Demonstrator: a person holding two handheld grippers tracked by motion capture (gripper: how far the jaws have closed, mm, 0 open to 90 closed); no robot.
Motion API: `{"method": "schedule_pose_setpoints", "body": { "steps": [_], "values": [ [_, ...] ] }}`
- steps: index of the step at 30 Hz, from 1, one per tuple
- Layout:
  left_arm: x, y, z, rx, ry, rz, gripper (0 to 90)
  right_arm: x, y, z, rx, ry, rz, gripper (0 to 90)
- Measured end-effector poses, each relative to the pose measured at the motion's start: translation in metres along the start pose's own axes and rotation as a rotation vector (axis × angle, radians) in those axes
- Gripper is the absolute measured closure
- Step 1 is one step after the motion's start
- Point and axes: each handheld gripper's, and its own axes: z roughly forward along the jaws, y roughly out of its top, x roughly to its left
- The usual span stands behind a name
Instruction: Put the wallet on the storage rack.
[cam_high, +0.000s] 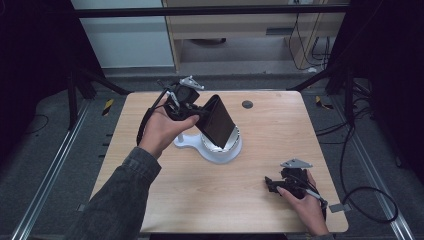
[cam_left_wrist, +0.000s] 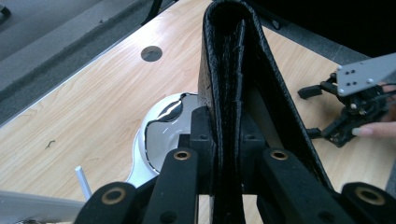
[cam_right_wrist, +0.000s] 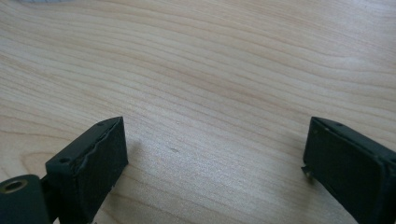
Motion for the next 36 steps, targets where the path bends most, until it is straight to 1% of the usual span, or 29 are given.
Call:
{"method": "schedule_pose_setpoints", "body": {
  "steps": [2,6,10,11,14,16,19,23,25,28,29,30,32,36],
  "values": [
    [0.002,-0.001,0.004,0.001,0.006,-0.005,80.9,0.000,0.000,0.000,-0.001,0.000,-0.001,6.1],
    [0.005,-0.004,0.012,0.020,0.025,-0.005,80.9,0.001,-0.001,0.000,-0.003,-0.002,-0.007,5.3],
    [0.009,-0.009,0.022,0.046,0.018,-0.009,80.8,0.001,-0.002,0.000,-0.011,0.000,-0.002,5.2],
    [0.010,-0.010,0.024,0.043,0.020,-0.014,80.8,0.001,-0.002,0.000,-0.012,0.001,-0.002,5.2],
    [0.015,-0.012,0.030,0.033,0.004,-0.036,80.8,0.001,-0.002,0.000,-0.012,0.000,-0.002,5.0],
    [0.018,-0.011,0.034,0.026,0.010,-0.041,80.8,0.001,-0.002,0.000,-0.014,-0.001,-0.002,4.9],
    [0.021,-0.009,0.035,0.014,-0.004,-0.057,80.7,0.001,-0.002,0.000,-0.016,-0.001,-0.004,4.9],
    [0.022,-0.006,0.033,0.005,-0.002,-0.057,80.8,0.001,-0.002,0.000,-0.016,-0.002,-0.007,4.9],
    [0.021,-0.005,0.033,0.005,0.006,-0.051,80.8,0.001,-0.002,0.000,-0.016,-0.001,-0.005,4.9],
    [0.022,-0.004,0.036,-0.003,0.013,-0.055,80.8,0.001,-0.002,0.000,-0.016,-0.002,-0.004,4.9],
    [0.022,-0.003,0.038,-0.004,0.008,-0.058,80.8,0.001,-0.002,0.000,-0.017,-0.002,-0.004,4.9],
    [0.022,-0.003,0.040,-0.001,0.004,-0.064,80.8,0.001,-0.003,0.000,-0.016,-0.002,-0.004,4.9],
    [0.021,-0.003,0.044,0.024,0.010,-0.047,80.8,0.001,-0.003,0.000,-0.018,-0.002,-0.007,4.9],
    [0.017,-0.004,0.054,0.042,0.014,-0.033,80.7,0.001,-0.003,0.000,-0.017,0.000,-0.007,4.9]
  ]
}}
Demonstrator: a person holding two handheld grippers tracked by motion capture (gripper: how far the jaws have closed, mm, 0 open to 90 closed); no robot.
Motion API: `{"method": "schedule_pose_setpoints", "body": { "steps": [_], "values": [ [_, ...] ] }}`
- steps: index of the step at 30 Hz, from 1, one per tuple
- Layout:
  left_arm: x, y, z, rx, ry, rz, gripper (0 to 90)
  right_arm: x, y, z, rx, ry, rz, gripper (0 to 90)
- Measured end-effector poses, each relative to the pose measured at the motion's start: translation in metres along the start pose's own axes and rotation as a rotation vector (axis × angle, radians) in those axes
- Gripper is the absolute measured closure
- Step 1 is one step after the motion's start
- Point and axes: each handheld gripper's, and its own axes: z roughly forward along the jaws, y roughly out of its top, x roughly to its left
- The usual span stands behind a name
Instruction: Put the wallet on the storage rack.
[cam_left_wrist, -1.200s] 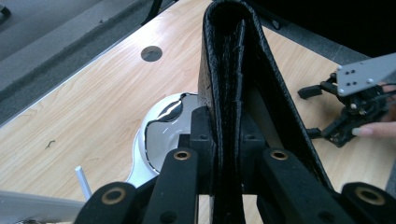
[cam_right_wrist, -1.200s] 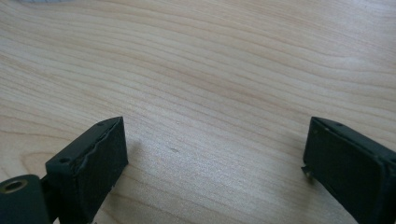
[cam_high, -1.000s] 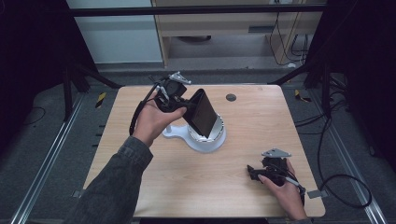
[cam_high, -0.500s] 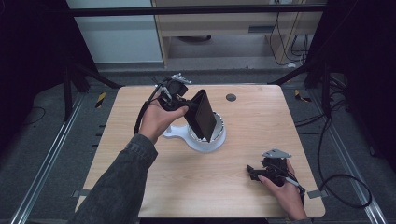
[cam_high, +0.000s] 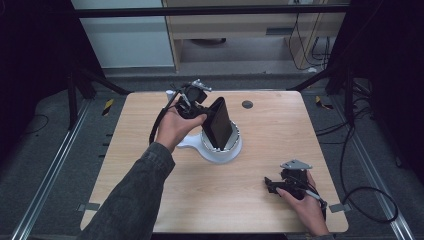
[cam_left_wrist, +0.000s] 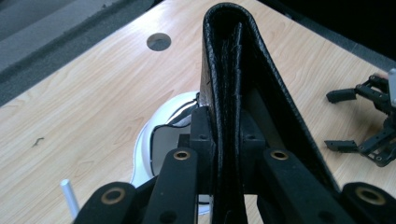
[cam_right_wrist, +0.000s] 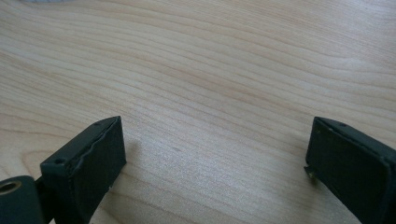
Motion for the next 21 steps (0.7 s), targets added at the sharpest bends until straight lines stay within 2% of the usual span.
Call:
{"method": "schedule_pose_setpoints", "body": {
  "steps": [3,7,17,21],
  "values": [
    [-0.002,-0.002,0.011,0.032,0.003,0.015,80.6,0.000,0.000,0.000,-0.002,0.000,0.000,4.9],
    [0.000,-0.002,0.017,0.030,-0.004,0.000,80.6,0.000,0.000,0.000,0.000,0.000,-0.002,4.9],
    [0.008,0.001,0.028,0.050,-0.013,-0.010,79.8,0.000,-0.001,-0.001,0.000,0.001,0.001,4.8],
    [0.010,0.002,0.030,0.052,-0.001,-0.009,78.6,0.000,-0.001,-0.001,0.001,0.003,0.003,4.5]
  ]
}}
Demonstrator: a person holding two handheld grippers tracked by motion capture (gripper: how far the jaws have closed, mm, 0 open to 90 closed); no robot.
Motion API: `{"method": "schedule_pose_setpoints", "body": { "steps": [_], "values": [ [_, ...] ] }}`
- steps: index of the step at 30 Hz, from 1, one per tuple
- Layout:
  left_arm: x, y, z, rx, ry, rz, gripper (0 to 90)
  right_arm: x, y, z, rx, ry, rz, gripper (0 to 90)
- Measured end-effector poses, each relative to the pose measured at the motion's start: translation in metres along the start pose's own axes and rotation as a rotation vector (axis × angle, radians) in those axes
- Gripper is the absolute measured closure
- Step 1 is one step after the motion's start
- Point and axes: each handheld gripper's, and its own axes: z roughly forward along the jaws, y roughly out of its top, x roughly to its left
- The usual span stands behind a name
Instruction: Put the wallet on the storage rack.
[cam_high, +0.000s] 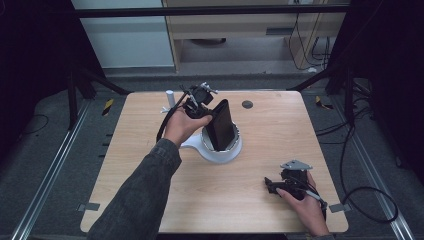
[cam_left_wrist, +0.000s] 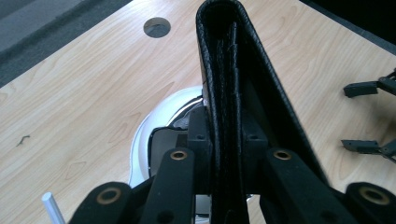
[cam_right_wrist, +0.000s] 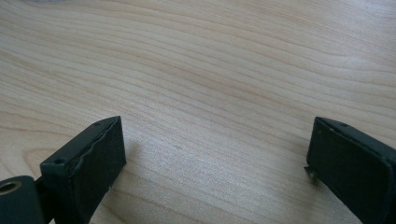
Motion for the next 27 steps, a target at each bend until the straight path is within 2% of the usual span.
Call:
{"method": "schedule_pose_setpoints", "body": {
  "steps": [5,9,11,15,19,22,27],
  "values": [
    [0.001,0.000,-0.002,-0.022,0.037,-0.007,68.8,0.000,0.000,0.000,0.000,0.000,0.000,4.5],
    [-0.001,0.000,-0.009,-0.055,0.073,0.009,65.7,0.000,0.000,0.000,0.001,-0.001,0.002,4.5],
    [-0.002,0.000,-0.015,-0.082,0.086,0.003,62.2,0.000,0.000,0.000,0.000,-0.001,0.001,4.5],
    [-0.004,-0.001,-0.030,-0.120,0.113,0.017,58.1,0.000,0.000,0.000,0.001,0.000,0.001,4.3],
    [-0.010,-0.003,-0.044,-0.166,0.155,0.053,49.9,0.001,0.000,0.000,0.002,-0.002,0.003,3.9],
    [-0.015,-0.006,-0.053,-0.206,0.157,0.062,46.2,0.000,0.000,0.000,0.001,-0.002,-0.001,3.8],
    [-0.022,-0.010,-0.065,-0.243,0.156,0.082,40.9,0.001,0.000,0.000,0.003,-0.001,0.003,3.7]
  ]
}}
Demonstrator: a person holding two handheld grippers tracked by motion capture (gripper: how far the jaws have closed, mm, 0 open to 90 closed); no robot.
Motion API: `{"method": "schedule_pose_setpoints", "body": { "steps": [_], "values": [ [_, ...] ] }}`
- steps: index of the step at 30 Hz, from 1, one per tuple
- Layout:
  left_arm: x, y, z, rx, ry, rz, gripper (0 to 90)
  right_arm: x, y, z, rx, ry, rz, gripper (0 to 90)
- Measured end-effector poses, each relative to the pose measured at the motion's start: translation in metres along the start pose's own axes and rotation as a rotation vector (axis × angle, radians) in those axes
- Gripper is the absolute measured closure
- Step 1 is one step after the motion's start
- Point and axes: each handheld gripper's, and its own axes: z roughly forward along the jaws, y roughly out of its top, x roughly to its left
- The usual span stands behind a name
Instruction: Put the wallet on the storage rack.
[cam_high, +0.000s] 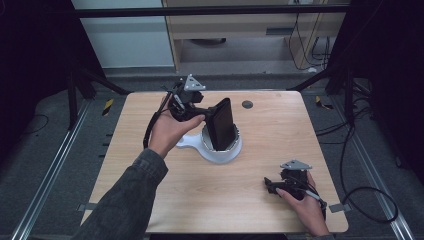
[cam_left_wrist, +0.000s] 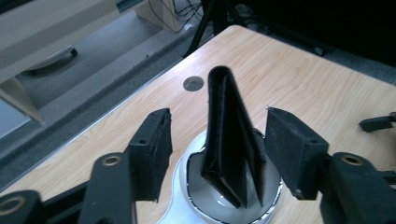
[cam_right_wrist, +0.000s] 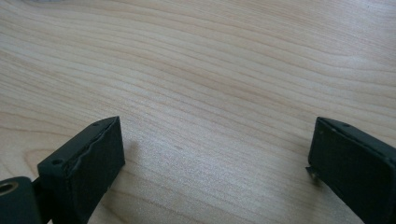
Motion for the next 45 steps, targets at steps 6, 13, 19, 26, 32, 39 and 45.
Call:
{"method": "schedule_pose_setpoints", "body": {
  "steps": [6,13,19,26,32,39,45],
  "values": [
    [-0.010,-0.001,-0.009,-0.006,-0.026,0.018,26.8,0.000,0.001,0.001,0.003,-0.001,-0.002,2.4],
    [-0.032,-0.016,-0.006,0.013,-0.093,-0.005,12.0,0.000,0.000,0.001,0.003,0.000,-0.004,2.4],
    [-0.047,-0.031,-0.006,0.010,-0.112,0.004,9.0,0.000,0.000,0.000,0.004,0.004,0.002,2.4],
    [-0.064,-0.064,-0.002,-0.009,-0.191,-0.012,6.5,0.001,-0.001,-0.001,0.002,-0.003,0.001,2.4],
    [-0.074,-0.101,0.007,0.005,-0.215,-0.030,5.9,0.001,-0.001,-0.001,0.001,-0.006,0.002,2.4],
    [-0.081,-0.132,0.017,0.066,-0.194,0.003,5.9,0.001,-0.001,-0.001,0.001,-0.006,0.002,2.4],
    [-0.072,-0.150,0.018,0.078,-0.153,-0.014,6.2,0.002,-0.002,-0.002,0.005,-0.003,0.013,2.4]
  ]
}}
